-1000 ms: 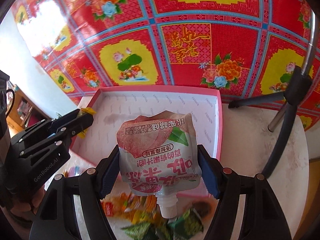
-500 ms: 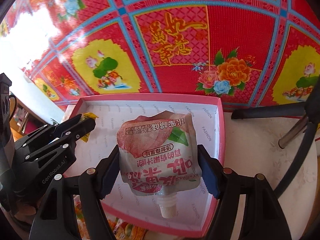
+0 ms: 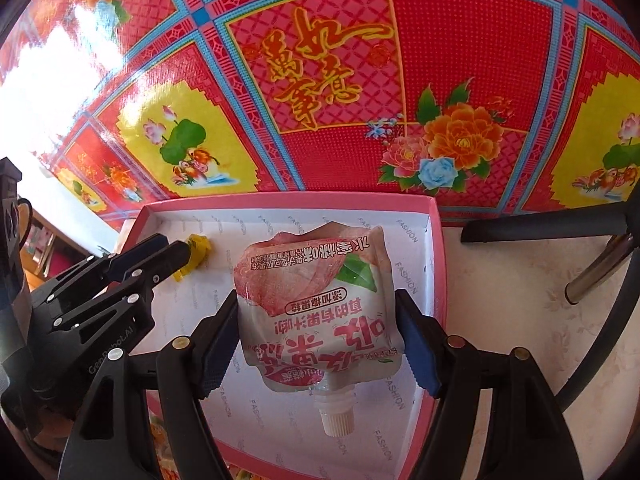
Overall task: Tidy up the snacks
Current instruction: 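Carry both held snacks into the pink box and open both grippers, then withdraw both tools from the box back toward the snack pile, then grasp the green pea snack bags with the right gripper while the left grasps the yellow jelly cup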
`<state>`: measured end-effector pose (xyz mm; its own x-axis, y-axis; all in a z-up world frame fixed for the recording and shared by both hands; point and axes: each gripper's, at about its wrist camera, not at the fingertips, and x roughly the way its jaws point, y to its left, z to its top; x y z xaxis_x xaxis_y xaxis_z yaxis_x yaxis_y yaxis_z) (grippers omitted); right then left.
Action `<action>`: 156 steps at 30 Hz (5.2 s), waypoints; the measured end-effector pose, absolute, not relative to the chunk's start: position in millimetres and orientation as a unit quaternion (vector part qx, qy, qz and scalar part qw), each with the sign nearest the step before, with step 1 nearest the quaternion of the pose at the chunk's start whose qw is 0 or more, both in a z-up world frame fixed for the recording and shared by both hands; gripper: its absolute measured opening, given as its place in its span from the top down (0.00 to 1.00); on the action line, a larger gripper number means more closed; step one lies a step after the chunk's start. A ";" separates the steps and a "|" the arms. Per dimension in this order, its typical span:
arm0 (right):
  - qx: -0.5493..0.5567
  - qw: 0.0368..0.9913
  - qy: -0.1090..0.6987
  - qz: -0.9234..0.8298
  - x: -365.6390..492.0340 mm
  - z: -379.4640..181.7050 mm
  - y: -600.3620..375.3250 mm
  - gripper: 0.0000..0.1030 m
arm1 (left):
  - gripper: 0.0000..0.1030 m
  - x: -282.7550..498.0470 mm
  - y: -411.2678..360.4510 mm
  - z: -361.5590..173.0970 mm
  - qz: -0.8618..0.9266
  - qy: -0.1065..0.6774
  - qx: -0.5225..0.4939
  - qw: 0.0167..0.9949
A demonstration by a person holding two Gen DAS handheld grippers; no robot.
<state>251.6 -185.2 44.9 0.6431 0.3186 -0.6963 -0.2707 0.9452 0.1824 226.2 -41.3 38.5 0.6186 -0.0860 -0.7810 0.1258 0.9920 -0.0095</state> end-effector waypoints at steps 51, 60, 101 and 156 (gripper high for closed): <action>0.031 0.919 0.357 0.165 123.0 60.7 -210.3 0.15 | 0.65 99.5 -5.9 108.6 -0.051 0.444 -0.027 0.894; 0.025 0.917 0.365 0.160 102.1 54.4 -216.7 0.15 | 0.63 76.5 13.7 100.4 -0.040 0.459 -0.040 0.887; 0.013 0.886 0.432 0.170 69.9 -1.8 -202.4 0.15 | 0.45 44.6 50.4 71.9 -0.025 0.496 -0.045 0.867; -0.072 0.899 0.407 0.145 74.8 -10.8 -193.4 0.62 | 0.63 51.0 74.4 57.0 0.014 0.475 -0.037 0.879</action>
<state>74.8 -193.4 -10.8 0.6261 0.2017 -0.7532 -0.3196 0.9475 -0.0120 51.0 74.4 57.0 0.5479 -0.0094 -0.8365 -0.0602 0.9969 -0.0507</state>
